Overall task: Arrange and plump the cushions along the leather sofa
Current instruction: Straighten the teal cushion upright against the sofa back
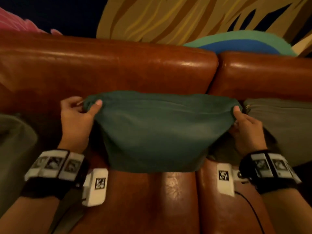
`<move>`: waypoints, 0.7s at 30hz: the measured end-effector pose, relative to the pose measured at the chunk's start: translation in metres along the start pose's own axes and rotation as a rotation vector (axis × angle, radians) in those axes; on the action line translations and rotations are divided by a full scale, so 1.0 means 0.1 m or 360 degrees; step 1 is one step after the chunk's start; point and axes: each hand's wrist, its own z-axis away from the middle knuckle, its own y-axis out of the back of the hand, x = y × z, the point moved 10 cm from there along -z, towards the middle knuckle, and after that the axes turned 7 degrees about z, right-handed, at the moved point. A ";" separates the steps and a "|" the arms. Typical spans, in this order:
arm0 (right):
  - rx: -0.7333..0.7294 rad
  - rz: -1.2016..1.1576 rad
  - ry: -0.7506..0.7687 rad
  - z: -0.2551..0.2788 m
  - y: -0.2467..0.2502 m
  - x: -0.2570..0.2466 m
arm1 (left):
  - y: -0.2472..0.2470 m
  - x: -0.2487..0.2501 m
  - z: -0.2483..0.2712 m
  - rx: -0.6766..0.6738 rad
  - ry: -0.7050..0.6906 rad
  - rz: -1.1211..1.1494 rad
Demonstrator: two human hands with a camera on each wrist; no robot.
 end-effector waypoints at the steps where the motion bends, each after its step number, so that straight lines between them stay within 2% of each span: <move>1: -0.0004 -0.0188 -0.0107 -0.06 -0.03 0.07 | -0.02 -0.14 -0.04 0.0014 0.0180 0.0309; 2: 0.0011 -0.0318 -0.0195 -0.09 -0.08 0.11 | -0.04 -0.25 -0.07 0.0061 0.0312 0.0450; 3: 0.0040 -0.0331 -0.0191 -0.11 -0.12 0.13 | -0.09 -0.27 -0.04 0.0081 0.0337 0.0438; 4: 0.0046 -0.0262 -0.0114 -0.08 -0.17 0.12 | -0.12 -0.17 0.03 0.0075 0.0207 0.0297; 6: 0.0057 0.0090 0.0197 0.09 -0.22 0.07 | -0.37 0.14 0.36 -0.0126 -0.0406 -0.0235; 9: 0.0105 0.1043 0.0883 0.64 -0.48 -0.03 | -1.09 0.08 1.34 -0.0693 -0.1413 -0.1198; 11: 0.0130 0.1575 0.1369 1.10 -0.78 0.02 | -1.42 -0.27 1.85 -0.0987 -0.1824 -0.1549; 12: 0.0032 0.1754 0.1556 1.28 -0.96 0.16 | -1.49 -0.43 1.96 -0.1056 -0.1908 -0.1659; 13: -0.0076 0.1903 0.1669 1.39 -1.09 0.36 | -1.52 -0.55 1.98 -0.1061 -0.1935 -0.1739; 15: -0.0209 0.2081 0.1697 1.33 -1.22 0.66 | -1.54 -0.66 1.77 -0.0999 -0.1826 -0.1801; 19: -0.0335 0.2212 0.1564 0.60 -1.53 0.67 | -1.76 -0.67 1.04 -0.0851 -0.1376 -0.1944; 21: -0.0366 0.2292 0.1470 0.23 -1.69 0.60 | -1.98 -0.64 0.78 -0.0837 -0.1295 -0.2046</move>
